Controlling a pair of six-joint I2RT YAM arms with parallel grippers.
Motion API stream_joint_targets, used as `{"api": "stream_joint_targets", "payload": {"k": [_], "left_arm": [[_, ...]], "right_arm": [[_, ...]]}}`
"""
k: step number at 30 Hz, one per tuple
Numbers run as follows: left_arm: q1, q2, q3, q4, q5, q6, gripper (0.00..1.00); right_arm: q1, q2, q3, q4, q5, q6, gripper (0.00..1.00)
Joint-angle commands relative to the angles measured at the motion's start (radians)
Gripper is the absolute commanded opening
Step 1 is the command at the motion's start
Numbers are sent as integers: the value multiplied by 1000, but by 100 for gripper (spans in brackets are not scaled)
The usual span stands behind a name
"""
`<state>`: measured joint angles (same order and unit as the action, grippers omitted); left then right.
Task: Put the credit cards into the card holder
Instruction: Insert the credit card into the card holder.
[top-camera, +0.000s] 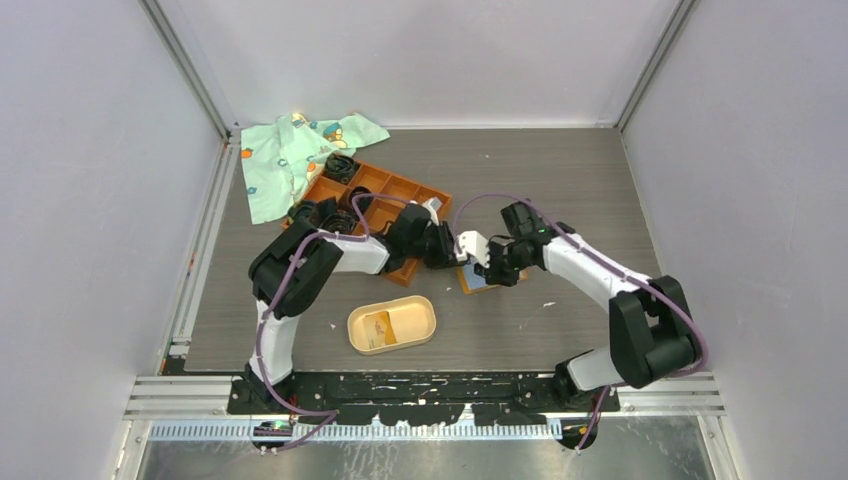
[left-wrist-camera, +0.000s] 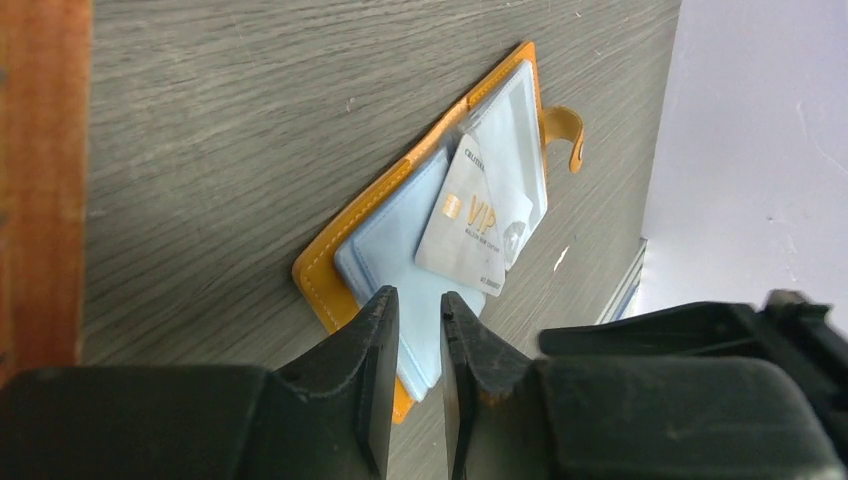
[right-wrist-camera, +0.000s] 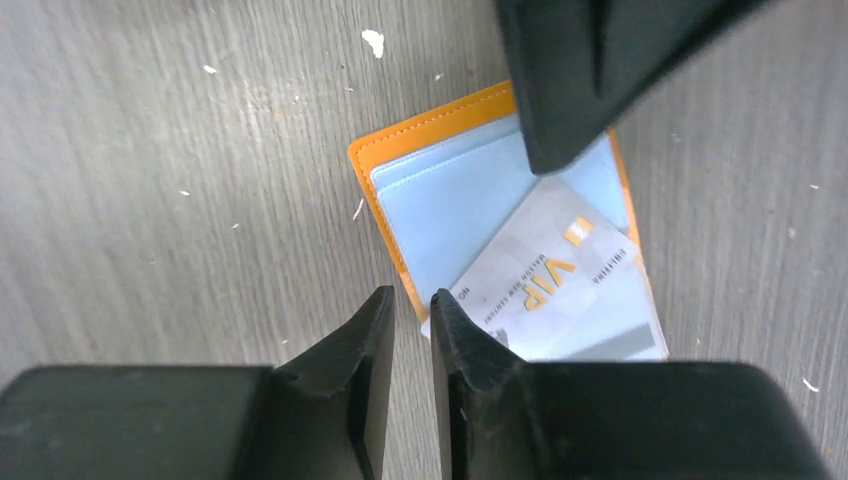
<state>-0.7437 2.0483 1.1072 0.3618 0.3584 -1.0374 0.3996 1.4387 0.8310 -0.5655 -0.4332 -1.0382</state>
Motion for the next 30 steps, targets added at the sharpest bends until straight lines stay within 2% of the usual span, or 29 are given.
{"api": "stream_joint_targets", "payload": {"k": [1,4,10,14,16,21,26,28,30], "left_arm": [[4,-116,-12,-47,-10,69,23],[4,-161,-20,-53,9,106,22],[1,-246,-82,-1,94,172,21],[0,-322,-144,38,101,222,20],[-4,-360,-179,61,79,253,20],[-22,-421,-262,172,2,272,22],[-61,-379,-280,258,-83,178,25],[-82,-355,-227,179,-114,139,25],[-117,-359,-151,8,-159,163,25]], "right_arm": [[-111,-111,86,-166,-286,-17,27],[-201,-155,98,-173,-357,56,32],[-318,-172,94,15,-321,456,43],[-418,-130,89,130,-322,680,44],[-442,-85,118,132,-298,754,45],[-468,77,219,19,-288,799,47],[-472,249,340,-108,-270,781,51],[-472,287,362,-120,-255,789,52],[-472,297,365,-114,-245,803,53]]}}
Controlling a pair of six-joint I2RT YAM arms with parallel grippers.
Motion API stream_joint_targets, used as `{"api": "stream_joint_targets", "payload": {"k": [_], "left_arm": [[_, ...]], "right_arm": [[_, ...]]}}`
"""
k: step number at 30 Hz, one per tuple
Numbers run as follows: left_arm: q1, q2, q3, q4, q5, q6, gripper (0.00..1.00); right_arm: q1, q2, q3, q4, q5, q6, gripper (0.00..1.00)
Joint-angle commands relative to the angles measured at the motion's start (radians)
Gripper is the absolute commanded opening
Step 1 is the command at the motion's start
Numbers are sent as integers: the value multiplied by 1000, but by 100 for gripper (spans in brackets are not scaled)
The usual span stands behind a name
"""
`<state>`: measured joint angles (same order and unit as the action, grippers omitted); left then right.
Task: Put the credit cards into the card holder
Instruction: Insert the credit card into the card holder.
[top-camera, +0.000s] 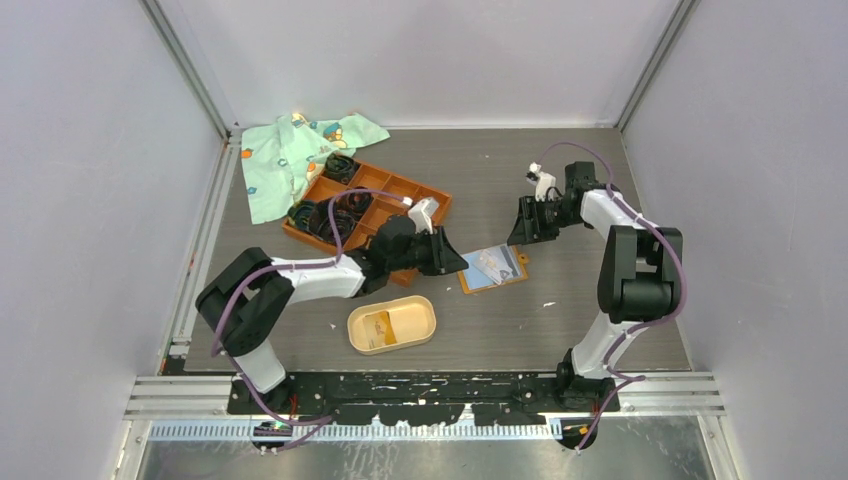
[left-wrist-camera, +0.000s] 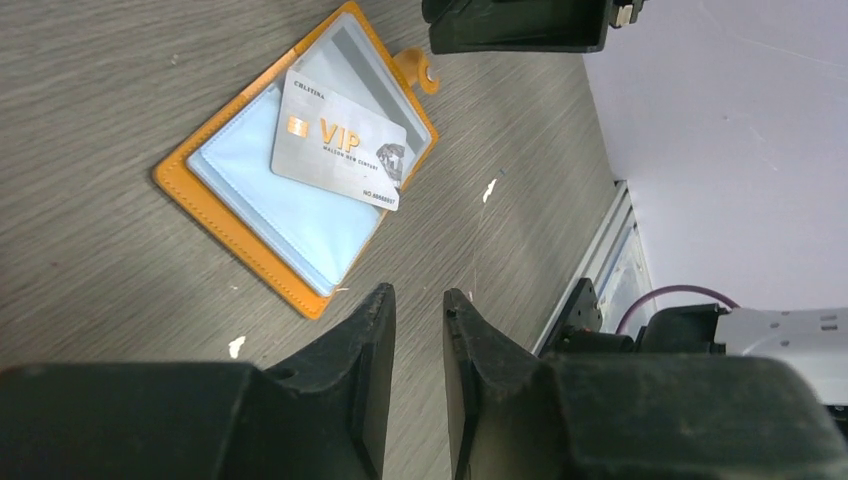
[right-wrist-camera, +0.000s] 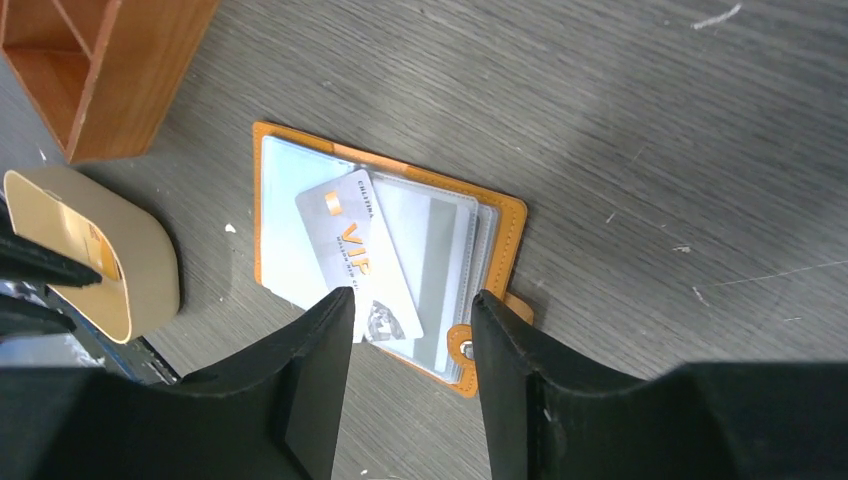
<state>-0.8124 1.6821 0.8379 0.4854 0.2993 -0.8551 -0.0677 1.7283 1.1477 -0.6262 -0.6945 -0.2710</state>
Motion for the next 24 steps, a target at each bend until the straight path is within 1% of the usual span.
{"api": "stream_joint_targets", "payload": {"k": [1,3,6,8,12,15,19,24], "left_arm": [[-67,1,143,-182,-140,-11,26],[-92,-21,156,-257,-246,-19,26],[-119,-54,136,-267,-353,-31,28],[-130,-59,129,-261,-407,-29,34],[-133,-17,128,-209,-416,-107,36],[-143,26,191,-259,-409,-130,36],[-160,98,272,-290,-407,-194,36],[-182,172,299,-292,-416,-298,35]], "right_arm": [[-4,3,47,-43,24,40,53],[-4,-9,42,-8,48,51,53],[-5,-13,51,-5,74,48,54],[-6,-11,44,3,76,44,54],[-8,22,54,-2,76,28,54],[-9,44,74,-12,49,36,54],[-9,96,117,-57,52,17,53],[-3,131,138,-109,61,-26,52]]}}
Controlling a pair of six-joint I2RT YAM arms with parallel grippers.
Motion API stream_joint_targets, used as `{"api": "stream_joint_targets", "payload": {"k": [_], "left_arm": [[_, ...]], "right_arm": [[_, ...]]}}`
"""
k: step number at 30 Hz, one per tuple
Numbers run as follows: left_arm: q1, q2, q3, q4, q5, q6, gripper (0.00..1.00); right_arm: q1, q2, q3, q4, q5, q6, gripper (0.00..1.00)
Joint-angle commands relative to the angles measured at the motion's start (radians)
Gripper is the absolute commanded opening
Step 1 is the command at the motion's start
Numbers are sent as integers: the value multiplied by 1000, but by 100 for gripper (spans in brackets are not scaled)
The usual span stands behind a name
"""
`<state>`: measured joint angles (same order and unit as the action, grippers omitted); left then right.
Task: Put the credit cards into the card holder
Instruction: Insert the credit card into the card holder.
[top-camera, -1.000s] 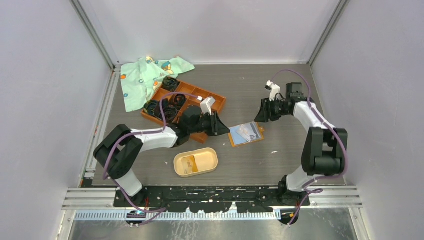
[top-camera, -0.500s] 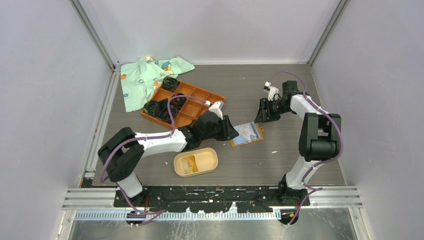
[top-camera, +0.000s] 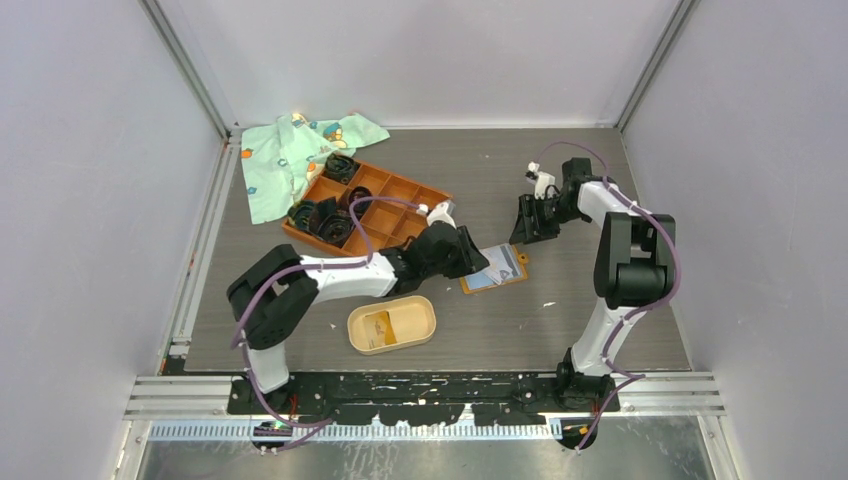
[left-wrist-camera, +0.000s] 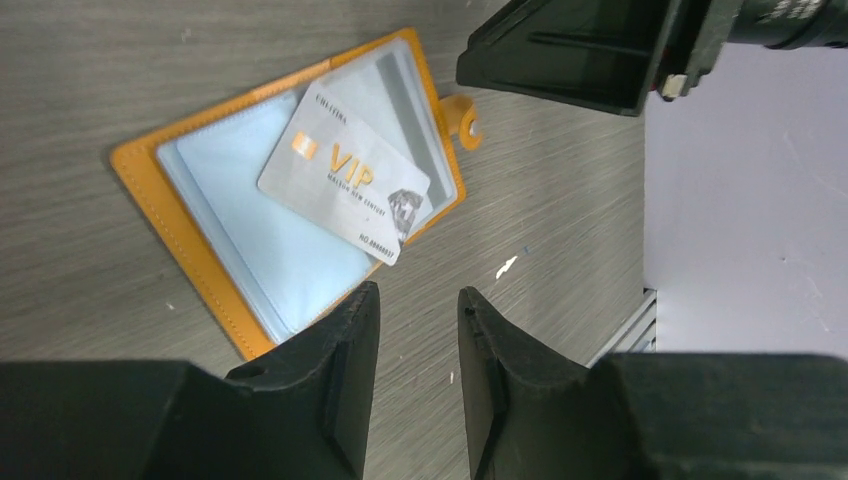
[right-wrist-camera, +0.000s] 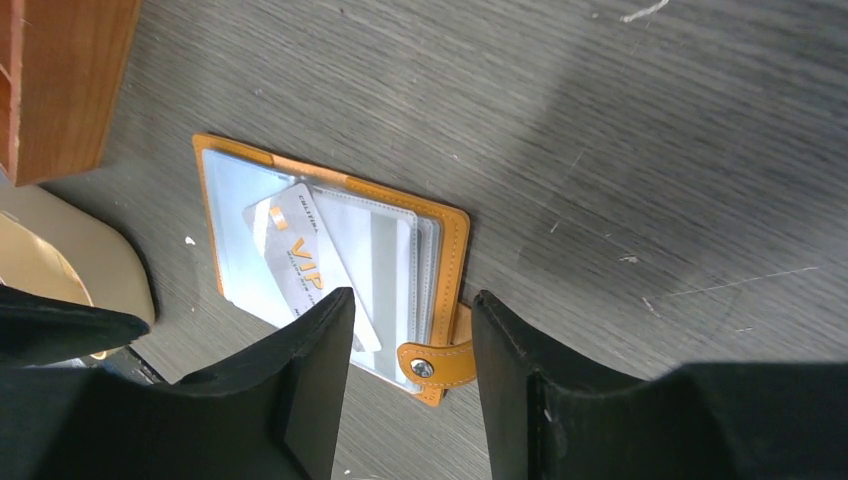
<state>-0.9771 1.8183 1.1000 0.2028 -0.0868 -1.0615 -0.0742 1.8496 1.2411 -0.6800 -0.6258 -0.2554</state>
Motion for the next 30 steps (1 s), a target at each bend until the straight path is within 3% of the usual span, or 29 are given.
{"api": "stream_joint_targets", "payload": {"k": [1,14,30], "left_arm": [[-18,49,45,-12,-33,-104,35],[-12,155,115,-51,-81,-217,36],[28,189,194,-284,-69,-309,32]], "right_arm": [[6,19,50,-67,-1,-49,52],[38,82,87,-141,-2,-89,50],[57,105,95,-160,4,-99,48]]}}
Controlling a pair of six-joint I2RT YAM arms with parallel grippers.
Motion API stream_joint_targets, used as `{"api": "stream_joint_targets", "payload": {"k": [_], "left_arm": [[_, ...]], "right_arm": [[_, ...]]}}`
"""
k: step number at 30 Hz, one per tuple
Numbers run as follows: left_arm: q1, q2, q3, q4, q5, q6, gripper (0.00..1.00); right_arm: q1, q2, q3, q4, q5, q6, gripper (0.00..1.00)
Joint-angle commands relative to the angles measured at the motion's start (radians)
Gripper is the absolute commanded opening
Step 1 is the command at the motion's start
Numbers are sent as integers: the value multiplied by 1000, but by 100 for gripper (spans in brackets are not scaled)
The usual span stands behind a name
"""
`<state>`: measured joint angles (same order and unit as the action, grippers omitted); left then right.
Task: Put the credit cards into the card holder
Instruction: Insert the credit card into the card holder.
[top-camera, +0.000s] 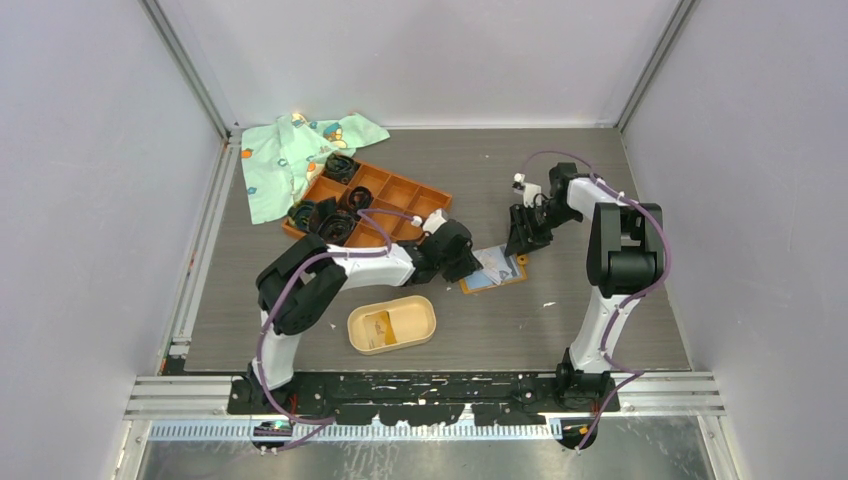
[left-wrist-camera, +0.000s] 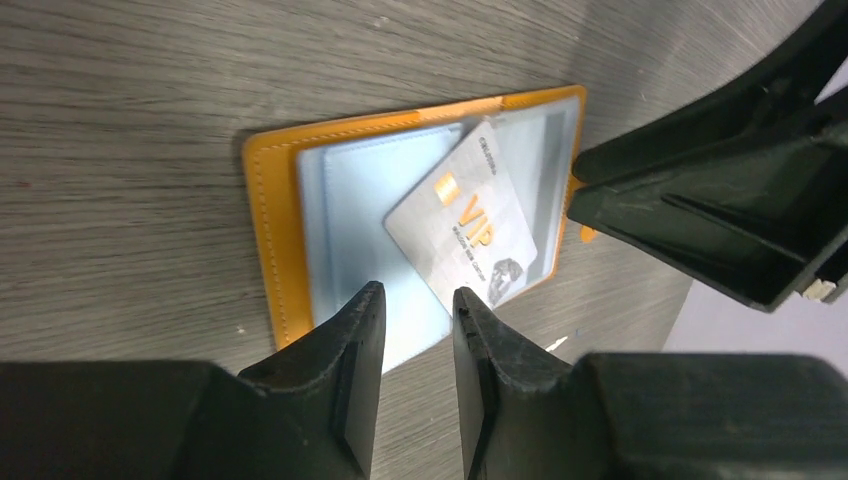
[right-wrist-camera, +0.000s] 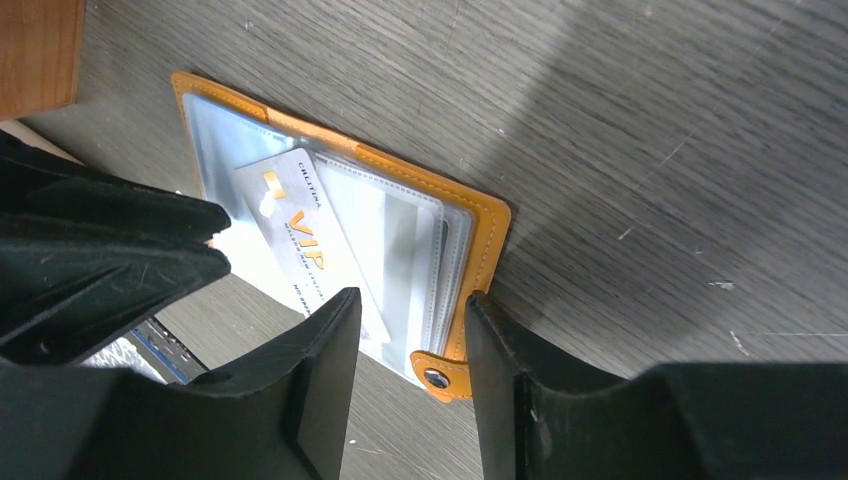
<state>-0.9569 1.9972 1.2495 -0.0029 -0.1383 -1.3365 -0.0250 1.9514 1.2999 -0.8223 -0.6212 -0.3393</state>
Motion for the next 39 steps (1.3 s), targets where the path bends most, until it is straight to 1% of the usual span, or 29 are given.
{"api": "stream_joint_targets", "payload": {"k": [1,5,15,21,34,39], "left_arm": [[7,15,47,-83,-13,-38,32],[15,34,64,-78,5,-43,32],[41,70,136,-128,19,-41,31],[55,80,157,-142,22,-31,28],[67,111,215,-148,47,-2,28],[67,106,214,-158,42,-1,28]], "right_arm": [[9,4,37,-18,0,-15,48],[10,5,36,-20,0,-18,48],[12,11,37,-27,-3,-24,47],[15,16,40,-30,-3,-27,46],[22,19,42,-32,-1,-25,45],[21,15,41,-31,3,-24,45]]}}
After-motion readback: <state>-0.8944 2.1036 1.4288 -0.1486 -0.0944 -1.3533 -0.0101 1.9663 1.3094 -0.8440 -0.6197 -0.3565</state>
